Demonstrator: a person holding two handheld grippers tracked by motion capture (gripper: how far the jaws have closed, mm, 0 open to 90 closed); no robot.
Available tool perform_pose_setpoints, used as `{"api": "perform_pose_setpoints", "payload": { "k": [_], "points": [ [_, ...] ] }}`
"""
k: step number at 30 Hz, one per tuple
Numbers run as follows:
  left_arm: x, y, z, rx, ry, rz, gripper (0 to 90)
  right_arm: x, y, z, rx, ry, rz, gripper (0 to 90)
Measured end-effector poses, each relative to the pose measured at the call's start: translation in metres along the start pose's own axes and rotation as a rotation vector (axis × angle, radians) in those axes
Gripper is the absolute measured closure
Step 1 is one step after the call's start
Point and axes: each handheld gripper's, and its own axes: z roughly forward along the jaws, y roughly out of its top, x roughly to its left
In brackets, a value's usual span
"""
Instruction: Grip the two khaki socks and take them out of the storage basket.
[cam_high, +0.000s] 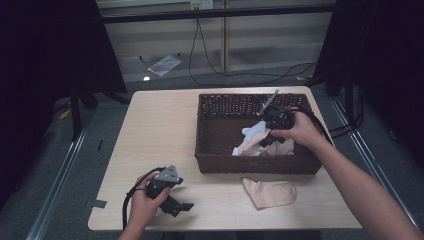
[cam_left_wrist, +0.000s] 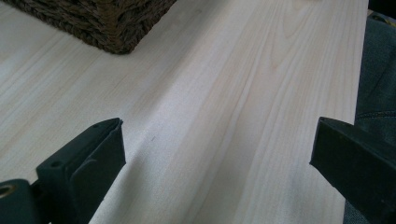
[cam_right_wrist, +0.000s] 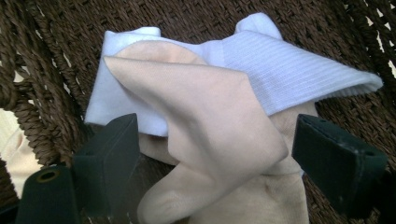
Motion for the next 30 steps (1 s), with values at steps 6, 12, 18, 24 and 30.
{"api": "perform_pose_setpoints", "payload": {
  "k": [6, 12, 18, 24, 30],
  "points": [
    [0.0, 0.0, 0.0, -0.001, 0.001, 0.0, 2.8, 0.001, 0.002, 0.005, 0.012, -0.004, -0.002, 16.3],
    [0.0, 0.0, 0.0, -0.005, -0.004, -0.002, 2.8, 0.002, 0.003, 0.013, 0.03, -0.02, 0.01, 25.3],
    [0.0, 0.0, 0.0, -0.007, -0.007, -0.003, 2.8, -0.004, -0.001, 0.019, 0.05, -0.008, 0.016, 55.3],
    [0.001, 0.0, -0.001, 0.0, -0.003, 0.003, 2.8, -0.006, -0.007, 0.017, 0.059, 0.039, 0.018, 84.6],
    [0.001, 0.0, -0.001, -0.001, 0.0, 0.006, 2.8, -0.004, -0.007, 0.008, 0.049, 0.078, 0.033, 88.1]
  ]
}}
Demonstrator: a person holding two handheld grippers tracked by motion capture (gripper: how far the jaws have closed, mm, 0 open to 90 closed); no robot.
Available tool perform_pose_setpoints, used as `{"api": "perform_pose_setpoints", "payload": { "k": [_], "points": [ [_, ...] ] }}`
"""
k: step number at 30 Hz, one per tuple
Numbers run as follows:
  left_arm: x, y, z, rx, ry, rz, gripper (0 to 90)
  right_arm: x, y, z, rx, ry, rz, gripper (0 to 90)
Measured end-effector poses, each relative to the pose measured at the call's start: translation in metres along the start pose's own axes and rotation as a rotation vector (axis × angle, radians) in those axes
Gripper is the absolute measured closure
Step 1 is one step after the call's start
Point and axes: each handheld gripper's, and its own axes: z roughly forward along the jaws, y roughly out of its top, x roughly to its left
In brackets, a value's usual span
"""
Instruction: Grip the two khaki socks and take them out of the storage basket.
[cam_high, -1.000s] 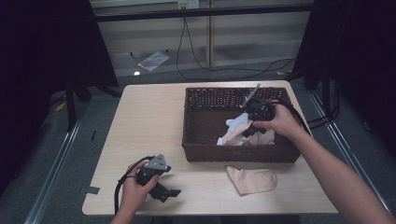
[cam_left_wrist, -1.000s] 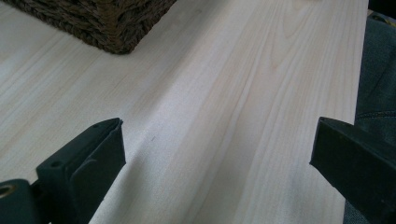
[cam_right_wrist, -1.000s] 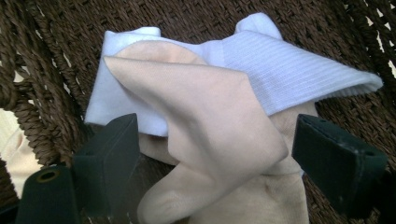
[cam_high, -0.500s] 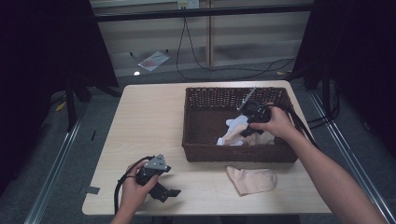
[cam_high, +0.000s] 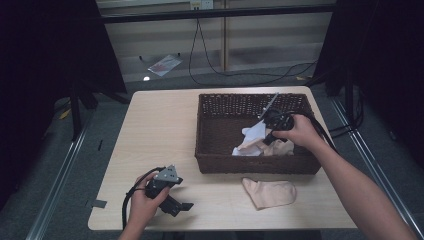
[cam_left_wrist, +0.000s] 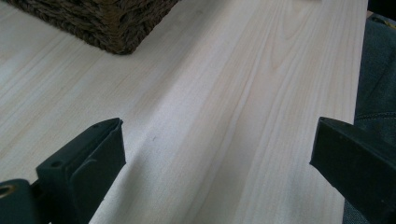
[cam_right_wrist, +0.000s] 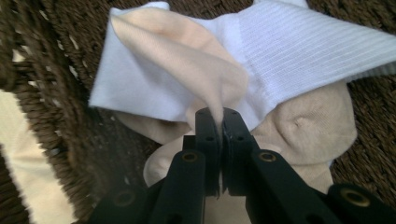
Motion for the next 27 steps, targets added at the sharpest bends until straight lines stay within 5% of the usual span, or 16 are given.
{"api": "perform_pose_setpoints", "payload": {
  "k": [27],
  "points": [
    [-0.001, 0.0, 0.001, -0.005, 0.003, -0.008, 2.8, 0.012, -0.007, -0.09, -0.073, 0.069, 0.007, 87.9]
  ]
}}
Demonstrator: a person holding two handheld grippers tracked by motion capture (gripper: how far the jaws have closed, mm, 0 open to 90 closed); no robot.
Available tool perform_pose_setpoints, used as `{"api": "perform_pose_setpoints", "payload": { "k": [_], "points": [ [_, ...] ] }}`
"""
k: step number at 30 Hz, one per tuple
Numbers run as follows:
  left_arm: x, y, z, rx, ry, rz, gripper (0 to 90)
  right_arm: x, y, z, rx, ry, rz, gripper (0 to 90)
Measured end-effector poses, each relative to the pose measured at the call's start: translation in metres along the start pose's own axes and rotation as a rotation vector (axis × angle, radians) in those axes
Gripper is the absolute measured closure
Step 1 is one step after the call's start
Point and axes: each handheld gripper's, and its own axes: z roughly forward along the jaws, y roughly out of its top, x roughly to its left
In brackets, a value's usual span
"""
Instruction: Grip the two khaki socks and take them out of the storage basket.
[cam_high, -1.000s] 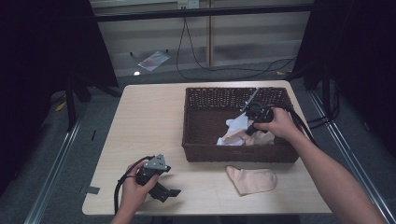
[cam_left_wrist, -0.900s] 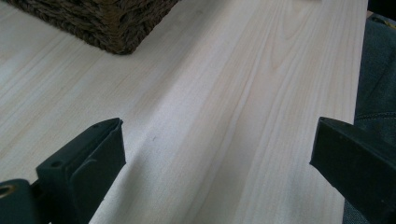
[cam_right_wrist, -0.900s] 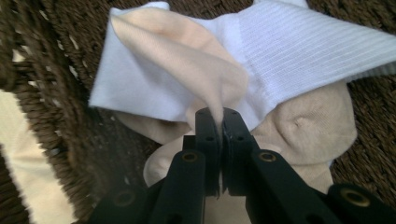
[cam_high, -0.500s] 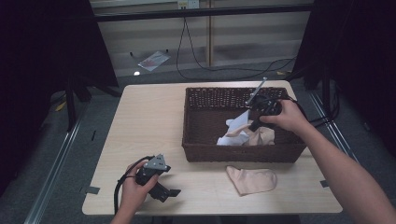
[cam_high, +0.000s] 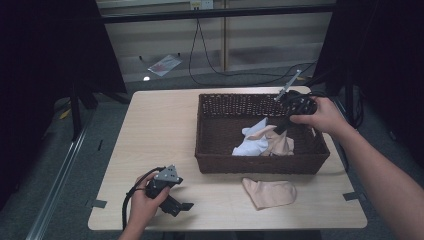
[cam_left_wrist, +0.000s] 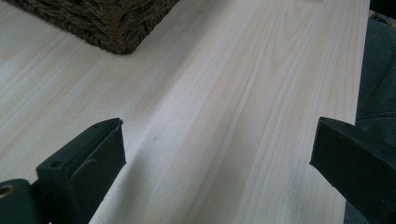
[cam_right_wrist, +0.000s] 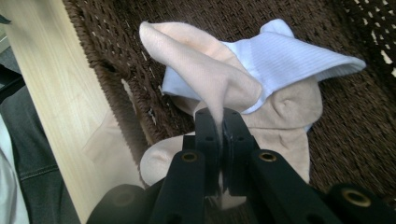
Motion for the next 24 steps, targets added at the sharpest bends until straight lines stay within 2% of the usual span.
{"api": "perform_pose_setpoints", "payload": {
  "k": [13, 20, 24],
  "points": [
    [0.0, 0.0, 0.0, 0.005, -0.001, 0.003, 2.8, 0.013, 0.002, -0.039, -0.019, 0.012, -0.019, 87.6],
    [0.0, 0.0, 0.0, 0.002, -0.001, 0.002, 2.8, 0.024, 0.0, -0.049, -0.008, 0.029, -0.05, 87.3],
    [0.0, 0.0, 0.001, 0.001, 0.001, 0.0, 2.9, 0.031, -0.001, -0.055, -0.024, 0.05, -0.069, 87.3]
  ]
}}
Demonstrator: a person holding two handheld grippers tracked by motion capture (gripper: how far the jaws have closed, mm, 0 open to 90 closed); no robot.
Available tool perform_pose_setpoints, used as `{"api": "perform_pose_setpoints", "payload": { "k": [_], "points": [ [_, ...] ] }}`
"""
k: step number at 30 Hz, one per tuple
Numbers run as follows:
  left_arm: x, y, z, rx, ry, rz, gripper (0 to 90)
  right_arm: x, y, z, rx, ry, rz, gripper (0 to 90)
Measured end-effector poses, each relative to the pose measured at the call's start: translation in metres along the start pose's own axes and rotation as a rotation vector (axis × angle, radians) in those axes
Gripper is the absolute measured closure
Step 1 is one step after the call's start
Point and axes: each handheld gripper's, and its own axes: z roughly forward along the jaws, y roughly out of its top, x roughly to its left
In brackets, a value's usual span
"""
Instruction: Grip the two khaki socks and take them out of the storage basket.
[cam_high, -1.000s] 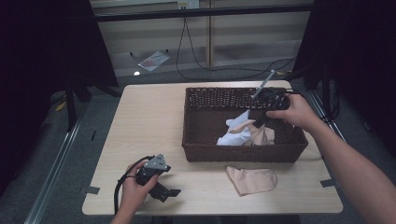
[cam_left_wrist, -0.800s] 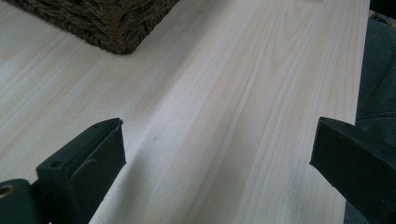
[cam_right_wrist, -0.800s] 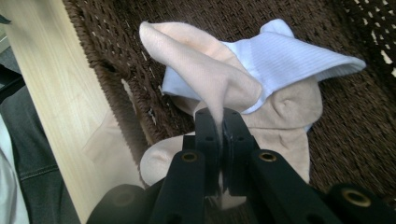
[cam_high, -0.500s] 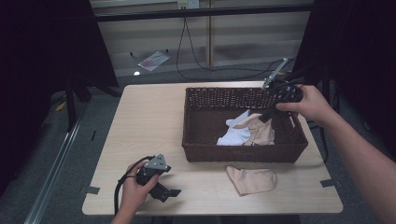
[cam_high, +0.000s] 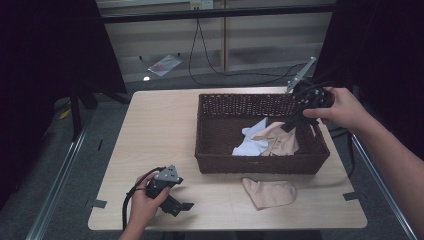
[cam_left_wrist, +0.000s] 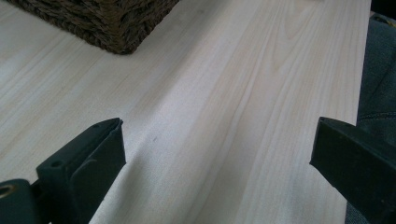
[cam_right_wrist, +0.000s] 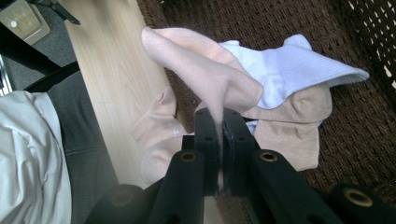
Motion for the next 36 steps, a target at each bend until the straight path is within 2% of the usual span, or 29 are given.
{"api": "perform_pose_setpoints", "payload": {
  "k": [4, 8, 14, 19, 36],
  "points": [
    [0.0, 0.0, 0.0, -0.003, 0.002, -0.003, 2.9, 0.005, -0.001, -0.007, -0.014, 0.02, -0.019, 87.3],
    [0.0, 0.0, 0.0, -0.001, 0.002, 0.0, 2.9, 0.01, -0.002, -0.011, -0.024, 0.031, -0.012, 87.5],
    [0.0, 0.0, 0.0, -0.002, 0.004, 0.0, 2.8, 0.015, -0.004, -0.015, -0.042, 0.046, -0.045, 87.5],
    [0.0, 0.0, 0.0, 0.001, 0.003, 0.001, 2.9, 0.023, -0.005, -0.011, -0.024, 0.057, -0.055, 87.5],
    [-0.001, -0.001, -0.001, 0.003, 0.008, -0.002, 2.8, 0.044, -0.005, 0.01, 0.024, 0.118, -0.135, 87.2]
  ]
}}
